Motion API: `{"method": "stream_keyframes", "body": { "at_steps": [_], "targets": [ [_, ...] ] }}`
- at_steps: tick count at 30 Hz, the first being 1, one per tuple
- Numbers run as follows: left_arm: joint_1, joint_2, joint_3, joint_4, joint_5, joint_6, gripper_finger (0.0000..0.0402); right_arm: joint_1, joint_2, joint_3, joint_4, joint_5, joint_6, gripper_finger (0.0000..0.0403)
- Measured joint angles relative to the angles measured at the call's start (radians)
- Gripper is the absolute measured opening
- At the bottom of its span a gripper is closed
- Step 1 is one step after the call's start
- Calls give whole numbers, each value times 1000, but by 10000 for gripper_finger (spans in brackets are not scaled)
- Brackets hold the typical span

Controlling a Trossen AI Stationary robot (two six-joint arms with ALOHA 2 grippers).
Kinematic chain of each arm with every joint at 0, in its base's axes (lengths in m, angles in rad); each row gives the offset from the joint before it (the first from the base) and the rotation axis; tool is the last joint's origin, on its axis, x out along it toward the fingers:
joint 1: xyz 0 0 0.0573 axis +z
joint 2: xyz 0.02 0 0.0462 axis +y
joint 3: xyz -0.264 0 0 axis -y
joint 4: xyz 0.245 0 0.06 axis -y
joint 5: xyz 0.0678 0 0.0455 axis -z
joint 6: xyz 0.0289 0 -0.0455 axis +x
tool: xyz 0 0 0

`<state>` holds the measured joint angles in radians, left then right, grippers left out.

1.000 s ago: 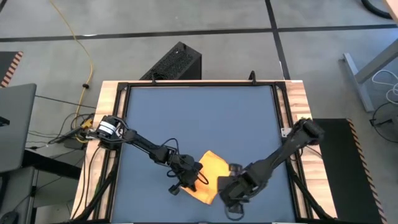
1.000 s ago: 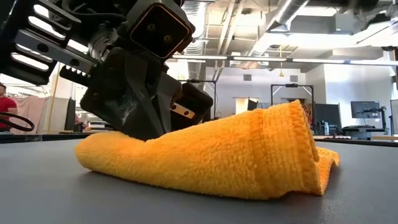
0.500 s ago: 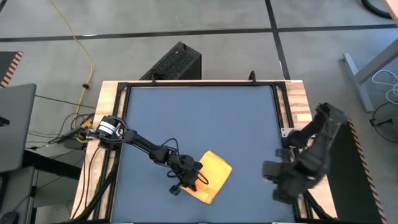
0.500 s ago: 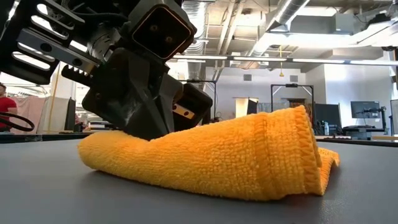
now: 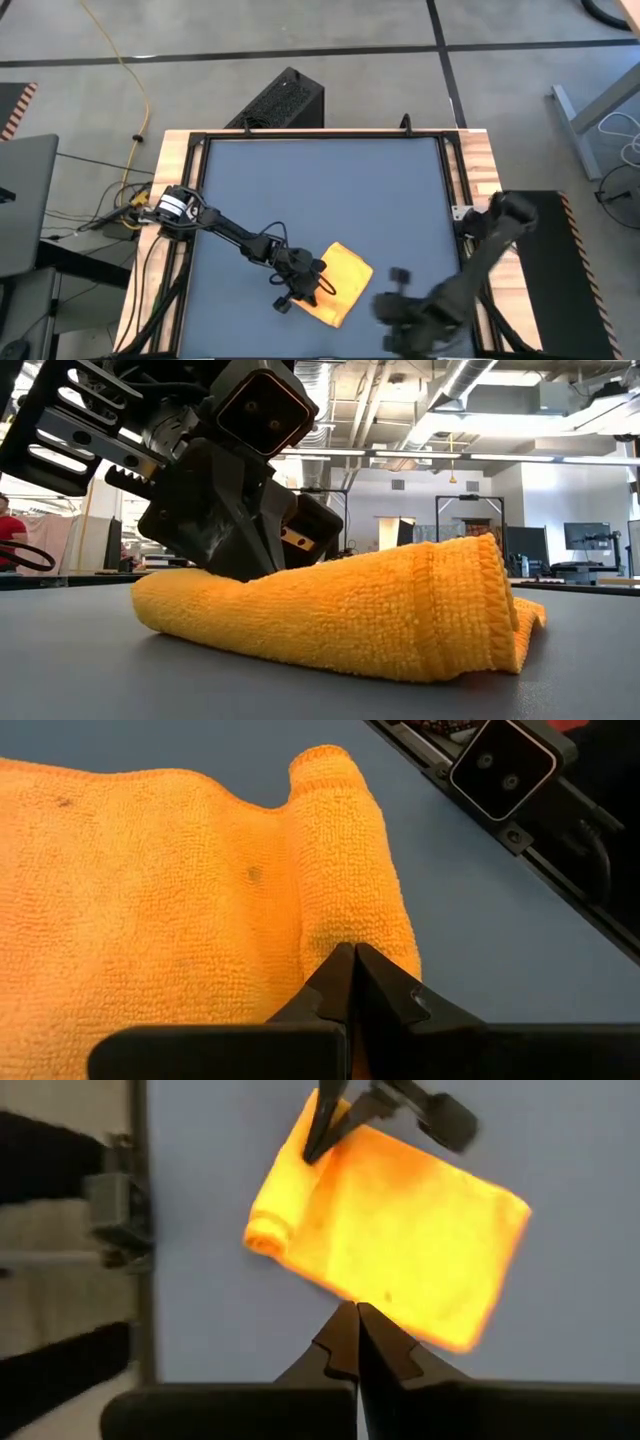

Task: Roll towel into tight, uniform cylinder
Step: Roll the orange microfiber cloth

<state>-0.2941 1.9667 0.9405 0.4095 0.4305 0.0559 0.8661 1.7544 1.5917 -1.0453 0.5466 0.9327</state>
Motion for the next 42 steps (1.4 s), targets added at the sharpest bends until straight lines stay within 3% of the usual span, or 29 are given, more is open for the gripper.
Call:
{"method": "stream_keyframes", "body": {
  "at_steps": [6,13,28,34,42],
  "targets": [
    [4,0,0,-4,2,-14,0,-124,195,22,213,-104,-150,33],
    [4,0,0,-16,3,-14,0,-178,282,26,508,-149,-336,68],
    [4,0,0,-25,3,17,0,-195,300,-10,536,-181,-213,236],
    [4,-1,1,-33,2,31,0,-185,395,-6,557,-180,-145,238],
    [7,-1,1,-40,10,49,0,-185,425,5,551,-103,-9,190]
  ]
}}
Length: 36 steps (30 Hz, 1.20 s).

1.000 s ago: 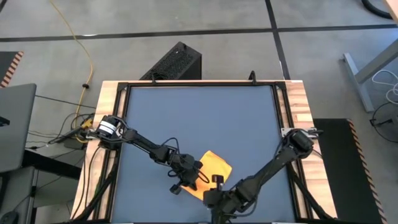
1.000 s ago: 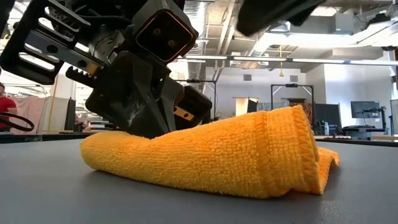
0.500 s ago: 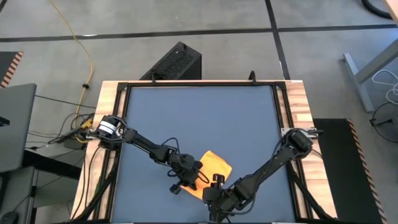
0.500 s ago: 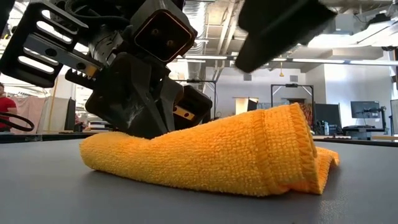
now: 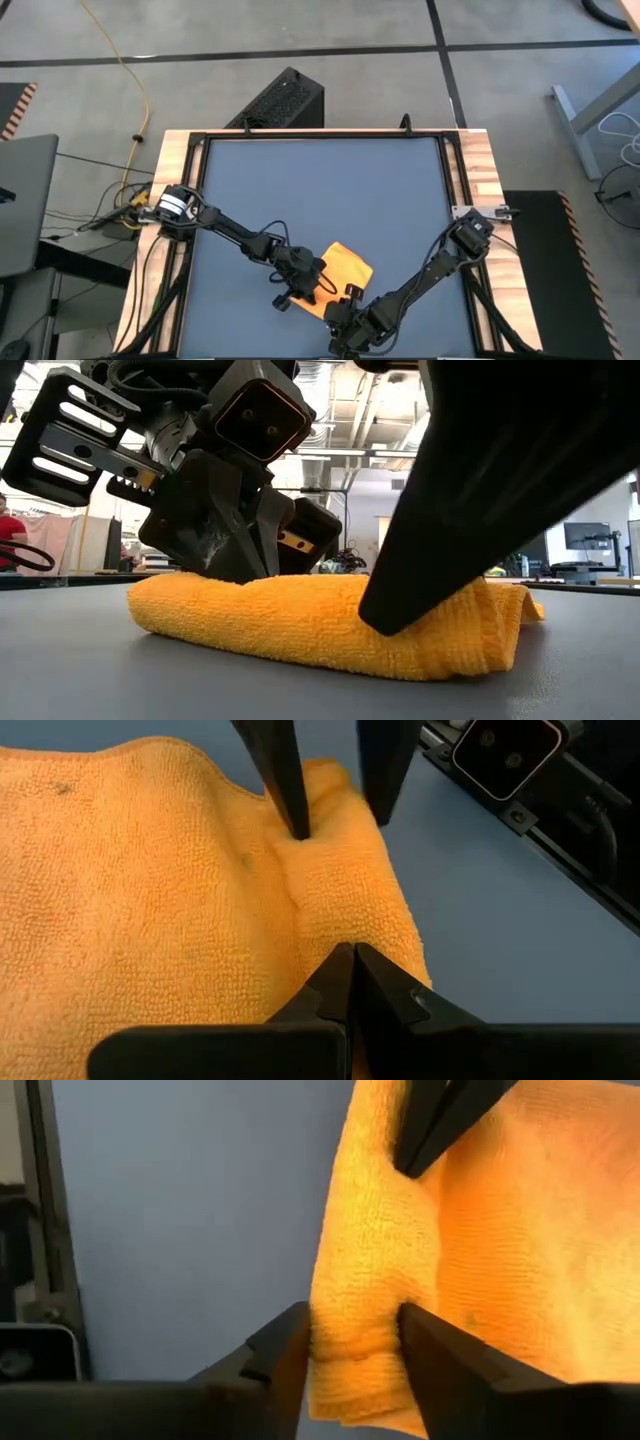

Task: Roll towel into tight, uniform cylinder
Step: Roll the orange microfiber cloth

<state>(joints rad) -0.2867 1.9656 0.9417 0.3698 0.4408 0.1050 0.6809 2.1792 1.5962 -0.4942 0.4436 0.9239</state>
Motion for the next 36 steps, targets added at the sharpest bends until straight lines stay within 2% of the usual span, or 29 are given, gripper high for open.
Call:
{"method": "stream_keyframes", "body": {
  "at_steps": [6,11,16,21,25,28,32,36],
  "targets": [
    [32,-3,0,5,7,-39,0,12,29,2,10,-11,109,108],
    [65,-4,-1,13,75,-44,0,27,30,2,23,-7,180,23],
    [97,-56,-1,12,186,-48,0,45,27,1,43,0,268,26],
    [95,-133,-18,2,213,-6,0,58,27,0,75,7,339,23],
    [50,-184,-76,-1,213,95,0,79,20,-1,91,72,391,23],
    [7,-196,-125,54,129,157,0,99,10,-2,82,96,446,23],
    [-45,-196,-154,60,-45,288,4,113,9,-7,74,102,498,23],
    [-81,-195,-159,71,-75,402,32,110,9,-7,76,108,517,23]
  ]
}}
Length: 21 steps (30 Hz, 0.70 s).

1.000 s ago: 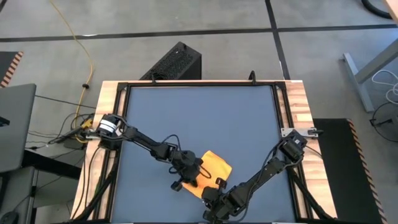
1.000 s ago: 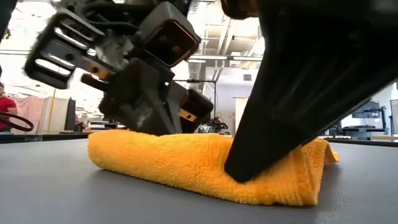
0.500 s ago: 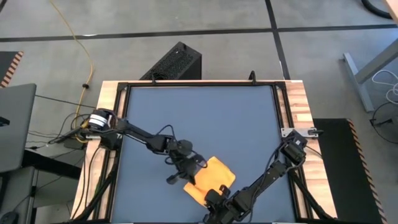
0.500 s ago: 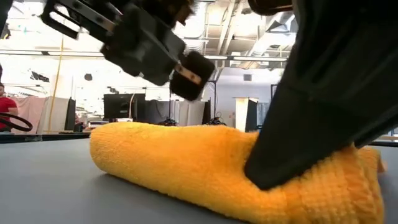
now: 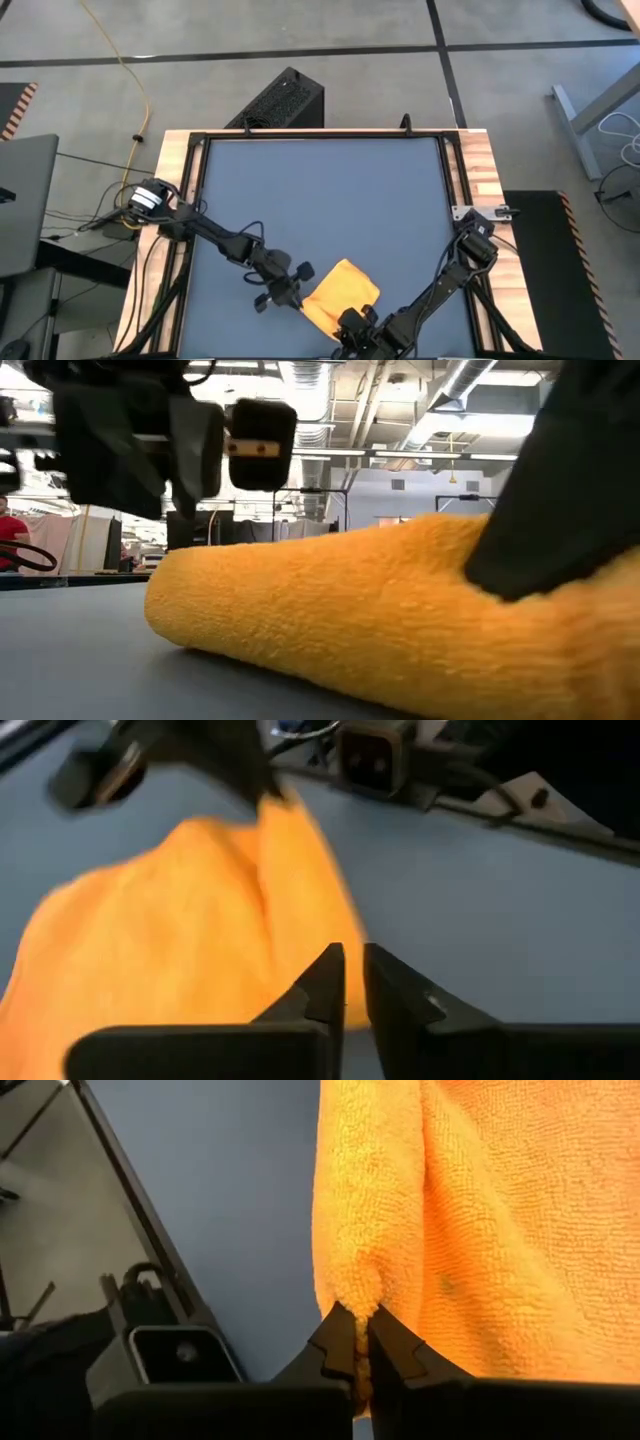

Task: Roll towel into tight, uniform cylinder
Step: Roll the orange microfiber cloth

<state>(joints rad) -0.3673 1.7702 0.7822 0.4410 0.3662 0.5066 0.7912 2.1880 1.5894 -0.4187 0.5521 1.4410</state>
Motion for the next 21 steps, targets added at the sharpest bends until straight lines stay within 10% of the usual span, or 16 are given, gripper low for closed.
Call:
{"method": "stream_keyframes", "body": {
  "at_steps": [12,21],
  "targets": [
    [-42,0,0,38,-192,-57,192,-3,0,0,-28,1,82,23],
    [-43,55,9,105,-182,-108,208,-3,-1,0,-78,-28,261,23]
  ]
}}
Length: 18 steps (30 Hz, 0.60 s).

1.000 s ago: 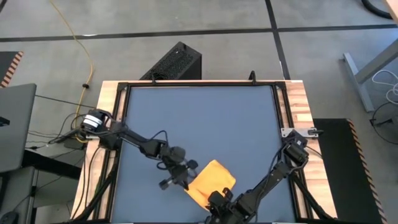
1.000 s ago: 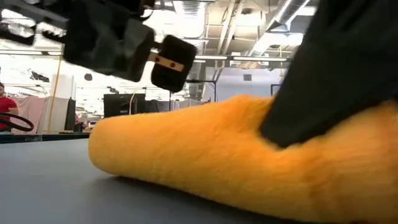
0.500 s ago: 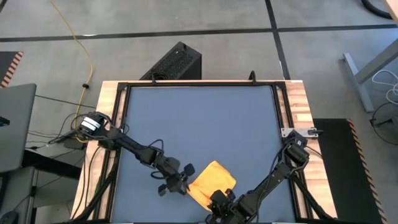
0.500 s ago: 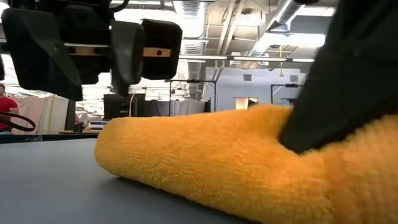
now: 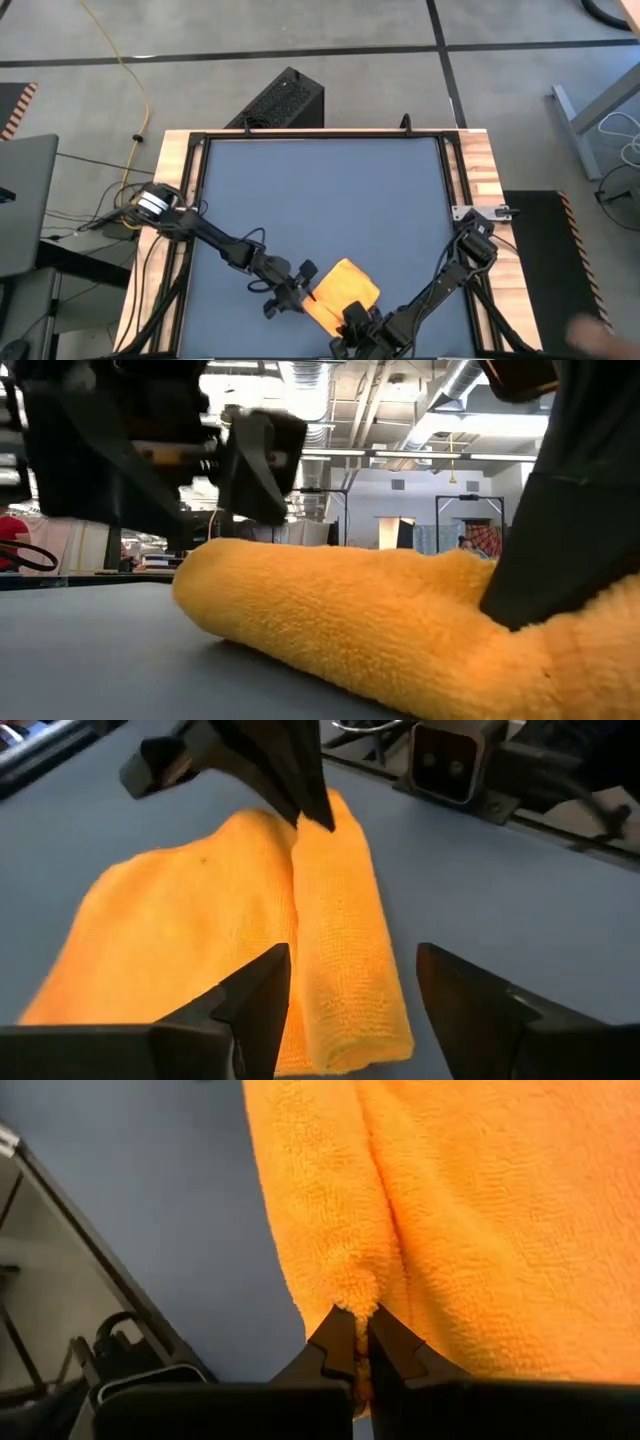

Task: Roll towel into tight, uniform cylinder
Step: Roll the orange microfiber cloth

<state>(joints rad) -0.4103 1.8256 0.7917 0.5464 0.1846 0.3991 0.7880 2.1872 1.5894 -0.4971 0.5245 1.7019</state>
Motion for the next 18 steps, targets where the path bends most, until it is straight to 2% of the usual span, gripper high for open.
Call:
{"method": "stream_keyframes", "body": {
  "at_steps": [7,12,15,18],
  "targets": [
    [1,91,54,6,12,-11,188,3,-2,1,-35,-47,121,28],
    [3,108,68,-15,11,-3,169,4,-2,1,-40,-51,126,29],
    [12,108,69,-34,13,-18,134,4,-2,1,-41,-52,112,38],
    [27,108,69,-41,34,-46,78,3,-2,1,-39,-52,109,56]
  ]
}}
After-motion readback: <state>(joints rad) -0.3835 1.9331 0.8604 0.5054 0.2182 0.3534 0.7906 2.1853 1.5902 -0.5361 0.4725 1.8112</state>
